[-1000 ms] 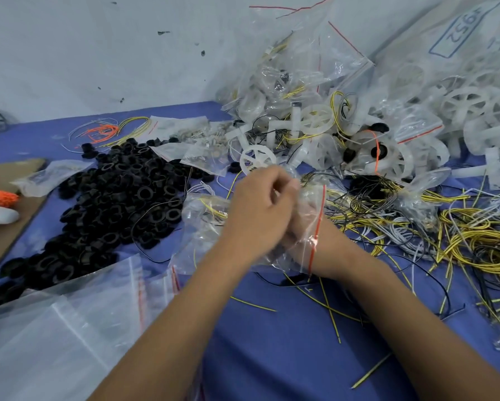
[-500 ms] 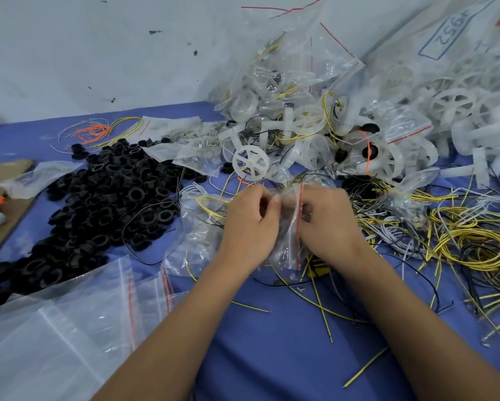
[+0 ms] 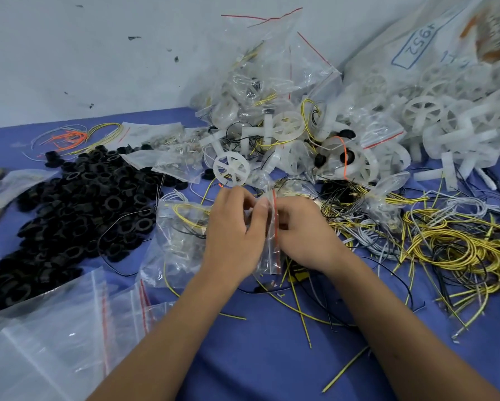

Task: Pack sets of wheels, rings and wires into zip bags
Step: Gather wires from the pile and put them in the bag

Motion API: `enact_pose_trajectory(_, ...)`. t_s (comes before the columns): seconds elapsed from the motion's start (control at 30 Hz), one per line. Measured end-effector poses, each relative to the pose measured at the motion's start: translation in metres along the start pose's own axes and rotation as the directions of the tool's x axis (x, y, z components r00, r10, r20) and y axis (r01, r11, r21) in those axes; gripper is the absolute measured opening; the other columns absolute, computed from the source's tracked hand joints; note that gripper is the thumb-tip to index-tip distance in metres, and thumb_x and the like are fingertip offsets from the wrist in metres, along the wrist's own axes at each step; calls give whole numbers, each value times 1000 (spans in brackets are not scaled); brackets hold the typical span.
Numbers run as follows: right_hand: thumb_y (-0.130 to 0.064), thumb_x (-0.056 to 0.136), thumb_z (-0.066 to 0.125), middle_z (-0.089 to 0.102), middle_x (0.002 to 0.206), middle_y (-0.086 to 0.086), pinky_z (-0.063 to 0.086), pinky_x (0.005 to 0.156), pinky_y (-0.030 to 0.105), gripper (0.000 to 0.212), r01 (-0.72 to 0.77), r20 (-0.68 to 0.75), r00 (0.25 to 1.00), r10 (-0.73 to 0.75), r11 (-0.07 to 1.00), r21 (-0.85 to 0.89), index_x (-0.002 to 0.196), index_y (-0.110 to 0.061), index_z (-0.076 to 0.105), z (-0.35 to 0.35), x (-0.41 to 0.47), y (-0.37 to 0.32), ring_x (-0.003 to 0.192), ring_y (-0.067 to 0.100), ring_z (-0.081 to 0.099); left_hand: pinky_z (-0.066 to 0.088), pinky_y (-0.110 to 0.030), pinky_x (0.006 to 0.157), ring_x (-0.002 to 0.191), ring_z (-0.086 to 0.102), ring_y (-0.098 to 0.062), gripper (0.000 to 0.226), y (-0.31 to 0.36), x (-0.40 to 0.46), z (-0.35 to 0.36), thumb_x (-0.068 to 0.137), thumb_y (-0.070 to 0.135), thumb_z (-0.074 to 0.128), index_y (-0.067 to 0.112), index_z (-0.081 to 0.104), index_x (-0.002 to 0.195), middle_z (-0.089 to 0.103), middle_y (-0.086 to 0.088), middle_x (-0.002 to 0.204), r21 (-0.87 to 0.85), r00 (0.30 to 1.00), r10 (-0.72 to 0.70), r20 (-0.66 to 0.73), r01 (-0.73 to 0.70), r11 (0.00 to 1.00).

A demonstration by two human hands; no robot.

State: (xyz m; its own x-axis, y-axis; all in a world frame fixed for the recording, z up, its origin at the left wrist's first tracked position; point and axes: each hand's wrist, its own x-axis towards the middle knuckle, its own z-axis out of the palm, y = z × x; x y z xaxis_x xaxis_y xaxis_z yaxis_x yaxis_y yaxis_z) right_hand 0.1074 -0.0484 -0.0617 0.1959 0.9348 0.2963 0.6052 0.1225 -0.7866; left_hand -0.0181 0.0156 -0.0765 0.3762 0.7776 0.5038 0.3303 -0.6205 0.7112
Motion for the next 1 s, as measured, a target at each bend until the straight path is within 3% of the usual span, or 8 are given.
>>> enact_pose_trajectory(0.1, 1, 87, 64, 76, 79, 3, 59, 72, 44, 18, -19, -145, 989, 20, 1000, 9, 85, -11, 77, -6, 1, 4, 79, 22, 74, 44, -28, 79, 89, 53, -15, 31, 1, -3, 2, 95, 48, 52, 17, 56, 93, 56, 1, 96, -8, 998, -16, 56, 16, 1000)
enact_pose_trajectory(0.23, -2, 88, 65, 76, 82, 0, 57, 73, 39, 16, -47, -436, 898, -59, 973, -227, 88, -11, 78, -19, 2, 13, 75, 18, 69, 44, -31, 76, 88, 52, -11, 36, 12, -9, 4, 89, 59, 52, 24, 49, 96, 52, 8, 96, 38, 995, 45, 84, -48, 998)
enact_pose_trajectory(0.37, -18, 92, 68, 69, 110, 13, 42, 96, 35, 17, -249, -582, 804, -121, 821, -514, 105, -11, 76, -47, 4, 32, 111, 33, 55, 48, -41, 73, 84, 53, -17, 32, 26, -20, 12, 89, 54, 61, 28, 42, 92, 50, 10, 92, 134, 942, 155, 299, -202, 970)
enact_pose_trajectory(0.53, -37, 93, 68, 34, 151, 28, 21, 119, 51, 48, -503, -551, 825, 128, 611, -611, 136, -16, 60, -69, 4, 55, 143, 47, 23, 48, -46, 75, 88, 55, -28, 26, 22, -28, 19, 96, 39, 62, 19, 46, 102, 52, -2, 101, 201, 865, 224, 449, -342, 918)
enact_pose_trajectory(0.63, -33, 95, 67, 29, 154, 25, 23, 116, 53, 48, -495, -534, 828, 170, 669, -555, 140, -19, 57, -70, 6, 59, 142, 47, 23, 49, -46, 74, 85, 55, -25, 21, 20, -28, 19, 96, 35, 61, 19, 47, 98, 51, 0, 98, 154, 883, 220, 415, -306, 939)
enact_pose_trajectory(0.8, -30, 101, 60, 44, 134, 22, 41, 109, 50, 29, -402, -638, 751, 170, 884, -237, 123, -14, 67, -74, 7, 59, 126, 40, 44, 45, -41, 71, 82, 51, -23, 19, 20, -27, 20, 95, 25, 60, 21, 42, 91, 52, 1, 92, 123, 906, 190, 378, -252, 960)
enact_pose_trajectory(0.9, -20, 99, 61, 45, 136, 20, 39, 110, 42, 25, -382, -577, 802, 154, 874, -299, 123, -15, 69, -70, 6, 56, 128, 37, 45, 44, -43, 71, 80, 50, -25, 19, 21, -25, 18, 93, 16, 60, 19, 42, 87, 53, -2, 86, 107, 921, 169, 351, -218, 970)
enact_pose_trajectory(1.0, -15, 95, 65, 52, 133, 21, 40, 107, 46, 26, -368, -521, 846, 116, 833, -413, 120, -11, 72, -68, 6, 58, 127, 41, 45, 45, -44, 70, 75, 51, -24, 14, 20, -25, 17, 93, 15, 59, 12, 49, 84, 54, -1, 81, 73, 932, 141, 335, -175, 982)
